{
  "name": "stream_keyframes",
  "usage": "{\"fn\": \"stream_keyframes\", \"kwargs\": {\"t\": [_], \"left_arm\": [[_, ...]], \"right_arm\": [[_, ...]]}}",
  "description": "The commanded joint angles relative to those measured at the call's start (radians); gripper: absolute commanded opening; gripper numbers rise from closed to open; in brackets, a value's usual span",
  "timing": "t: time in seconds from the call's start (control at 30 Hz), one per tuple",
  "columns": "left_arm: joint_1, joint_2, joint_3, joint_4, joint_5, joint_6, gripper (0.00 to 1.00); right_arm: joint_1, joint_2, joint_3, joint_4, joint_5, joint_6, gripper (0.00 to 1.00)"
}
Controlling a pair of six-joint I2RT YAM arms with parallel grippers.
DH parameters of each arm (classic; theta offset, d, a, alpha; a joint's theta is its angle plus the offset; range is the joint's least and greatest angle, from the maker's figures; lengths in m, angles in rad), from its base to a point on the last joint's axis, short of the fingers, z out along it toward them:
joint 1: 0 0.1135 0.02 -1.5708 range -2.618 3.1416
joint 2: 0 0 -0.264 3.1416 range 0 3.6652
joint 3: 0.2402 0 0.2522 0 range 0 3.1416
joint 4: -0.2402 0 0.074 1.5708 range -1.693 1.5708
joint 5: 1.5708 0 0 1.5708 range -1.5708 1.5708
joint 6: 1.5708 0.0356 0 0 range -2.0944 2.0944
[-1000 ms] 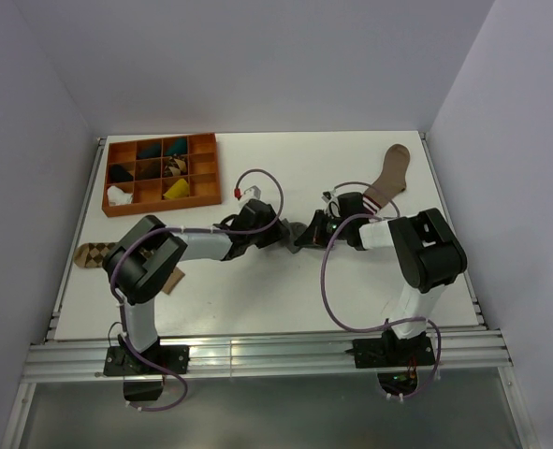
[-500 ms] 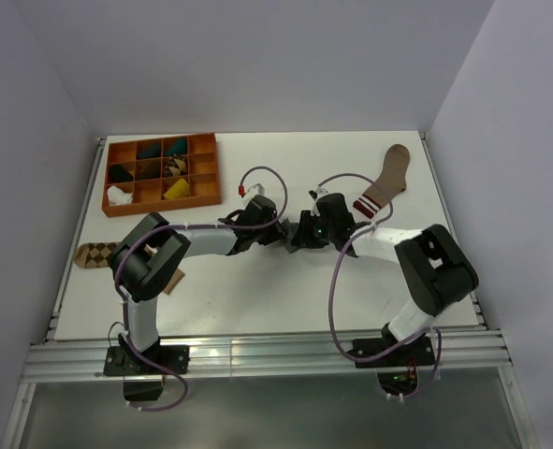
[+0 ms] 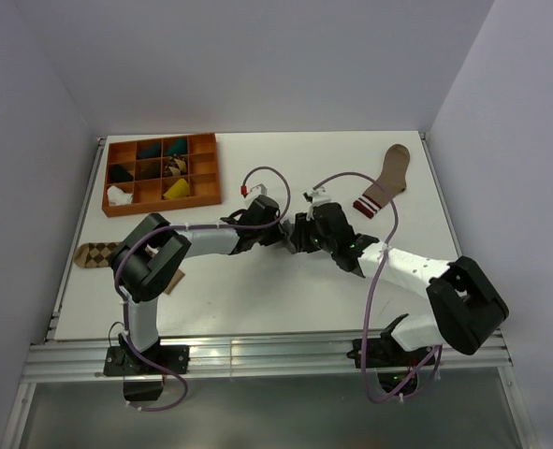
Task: Roll the socks
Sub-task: Roll the sock at the center of the board.
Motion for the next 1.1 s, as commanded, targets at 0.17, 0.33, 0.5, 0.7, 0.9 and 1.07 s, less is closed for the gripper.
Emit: {"fn": "stream_keyframes", "kwargs": {"t": [0.17, 0.33, 0.5, 0.7, 0.9, 1.07], "left_arm": [[-0.016, 0.019, 0.004, -0.119, -0.008, 0.046, 0.16], [-0.016, 0.024, 0.007, -0.122, -0.006, 0.046, 0.16], [-0.016, 0.024, 0.007, -0.119, -0.003, 0.046, 0.16], [-0.016, 0.024, 0.006, -0.117, 0.003, 0.045, 0.16], [-0.016, 0.012, -0.003, -0.105, 0.011, 0.042, 0.16], [-0.016, -0.002, -0.014, -0.096, 0.015, 0.034, 0.19]], "right_arm": [[0.092, 0.063, 0.009, 0.075, 0.135, -0.097, 0.46], [0.135, 0.124, 0.02, 0.091, 0.19, -0.124, 0.47], [0.164, 0.174, 0.023, 0.106, 0.271, -0.143, 0.47], [0.212, 0.221, 0.026, 0.144, 0.362, -0.159, 0.47], [0.219, 0.286, 0.024, 0.16, 0.423, -0.147, 0.39], [0.215, 0.291, 0.0, 0.166, 0.368, -0.1, 0.02]]}}
